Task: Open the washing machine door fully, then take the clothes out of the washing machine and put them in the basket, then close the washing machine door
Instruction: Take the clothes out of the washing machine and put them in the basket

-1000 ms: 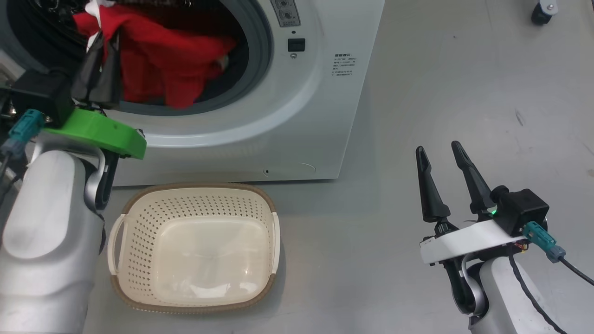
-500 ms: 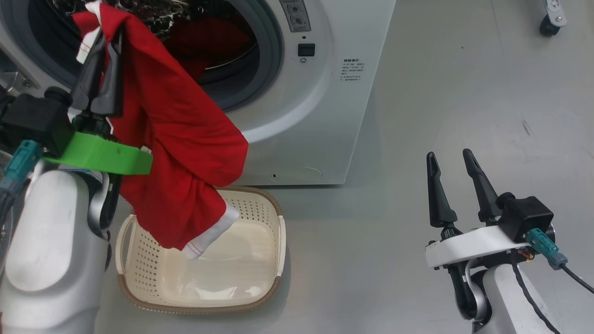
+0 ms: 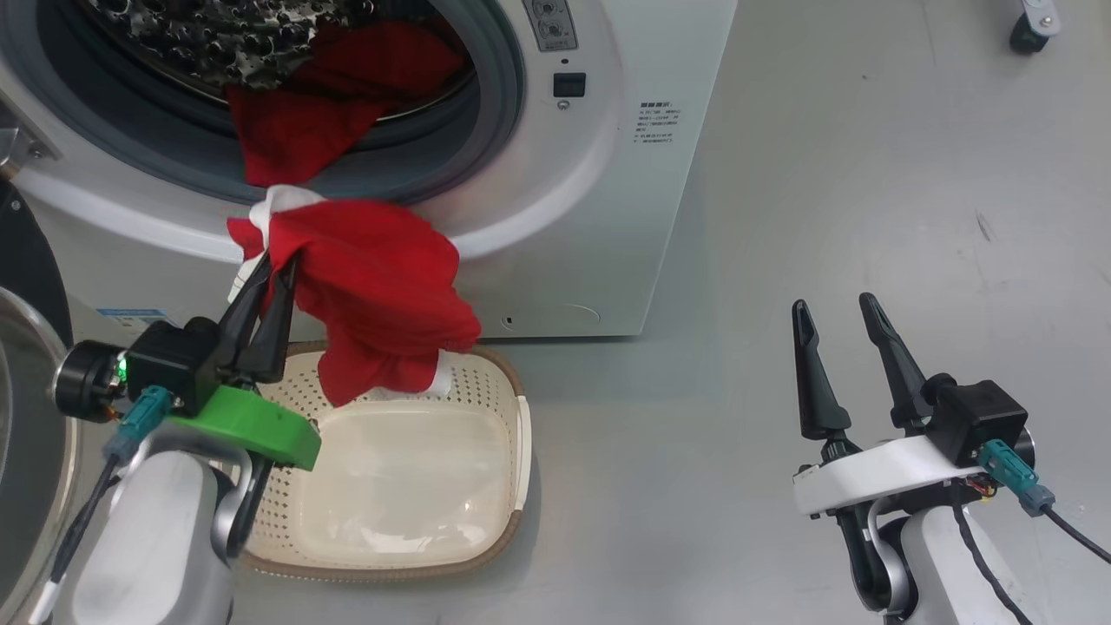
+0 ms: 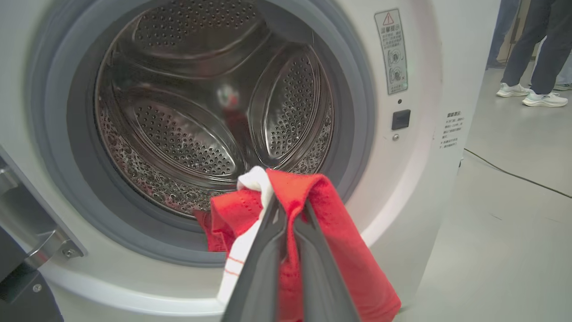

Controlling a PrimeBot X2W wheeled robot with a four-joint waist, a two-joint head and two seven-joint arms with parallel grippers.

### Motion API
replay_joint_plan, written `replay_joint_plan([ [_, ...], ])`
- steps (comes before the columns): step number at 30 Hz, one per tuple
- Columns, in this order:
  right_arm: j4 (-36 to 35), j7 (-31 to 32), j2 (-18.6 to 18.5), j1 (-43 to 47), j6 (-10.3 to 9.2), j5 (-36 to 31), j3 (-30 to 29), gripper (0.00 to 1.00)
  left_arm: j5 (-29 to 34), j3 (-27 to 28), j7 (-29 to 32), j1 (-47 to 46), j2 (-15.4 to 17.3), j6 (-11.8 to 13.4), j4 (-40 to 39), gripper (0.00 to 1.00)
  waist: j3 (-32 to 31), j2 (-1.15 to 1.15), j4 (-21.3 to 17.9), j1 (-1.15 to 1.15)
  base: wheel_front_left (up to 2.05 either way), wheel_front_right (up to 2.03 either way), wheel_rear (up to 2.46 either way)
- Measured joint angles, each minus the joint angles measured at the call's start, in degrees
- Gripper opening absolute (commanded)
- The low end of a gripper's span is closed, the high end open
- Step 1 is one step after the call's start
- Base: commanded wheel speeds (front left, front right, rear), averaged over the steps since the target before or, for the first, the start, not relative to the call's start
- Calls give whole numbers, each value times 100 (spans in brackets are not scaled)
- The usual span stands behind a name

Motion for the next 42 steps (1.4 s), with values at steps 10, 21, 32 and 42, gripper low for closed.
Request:
replay_joint_plan([
  [10,-78,0,0,-11,1,-79,36,100,201,-169,293,254,143,1,805,0,354,0,-127,0,0,0,0],
  [21,-143,0,1,-155,18,-137,125,100,205,-211,600,326,185,11,1637,0,793,0,-355,0,0,0,0],
  [32,-210,0,12,-364,22,-178,287,100,191,-121,765,-32,182,60,2399,0,1272,0,-688,0,0,0,0],
  [42,-267,0,35,-498,44,-175,298,100,47,85,865,-280,249,143,3018,0,1680,0,-1088,0,0,0,0],
])
